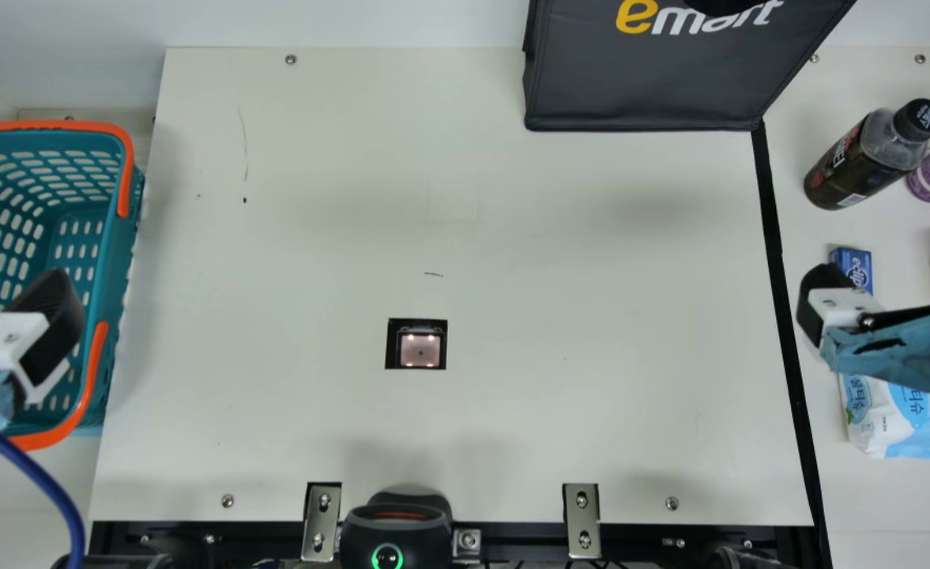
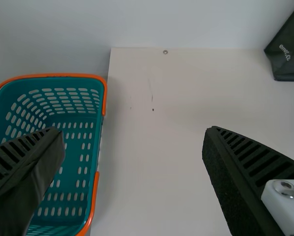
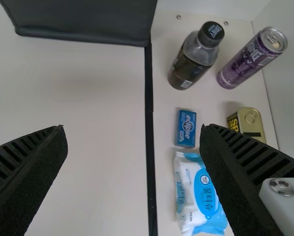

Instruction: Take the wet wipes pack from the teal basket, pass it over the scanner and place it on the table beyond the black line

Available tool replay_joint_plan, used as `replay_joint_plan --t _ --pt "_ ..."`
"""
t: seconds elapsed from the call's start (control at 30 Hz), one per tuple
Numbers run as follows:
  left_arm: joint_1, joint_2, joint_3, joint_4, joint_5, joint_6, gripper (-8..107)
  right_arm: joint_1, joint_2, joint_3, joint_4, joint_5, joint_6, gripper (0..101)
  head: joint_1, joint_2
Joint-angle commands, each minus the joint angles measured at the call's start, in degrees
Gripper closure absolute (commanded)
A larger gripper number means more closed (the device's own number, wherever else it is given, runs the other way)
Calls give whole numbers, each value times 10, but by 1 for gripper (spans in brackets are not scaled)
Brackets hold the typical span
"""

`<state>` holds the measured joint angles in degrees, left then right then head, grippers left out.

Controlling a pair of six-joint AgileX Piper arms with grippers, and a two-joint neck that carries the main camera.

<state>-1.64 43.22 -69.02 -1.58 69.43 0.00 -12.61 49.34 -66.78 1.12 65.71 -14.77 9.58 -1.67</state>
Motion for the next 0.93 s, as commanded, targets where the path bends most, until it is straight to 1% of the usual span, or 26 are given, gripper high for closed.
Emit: replay_joint_plan --t 0.0,0.4,0.43,0.5,0.9 --pt "0 0 0 0 0 0 9 24 -9 -4 -3 4 28 6 -17 1" --pt "0 0 0 0 -1 0 9 133 -67 -30 -19 38 148 6 -17 1" --pt "0 0 0 0 0 0 9 118 -63 -29 -17 37 130 6 -17 1" --pt "0 0 0 0 1 0 9 132 -69 -30 -18 38 148 6 -17 1" --pt "0 0 0 0 -1 0 9 134 -69 -31 -19 41 148 6 -17 1"
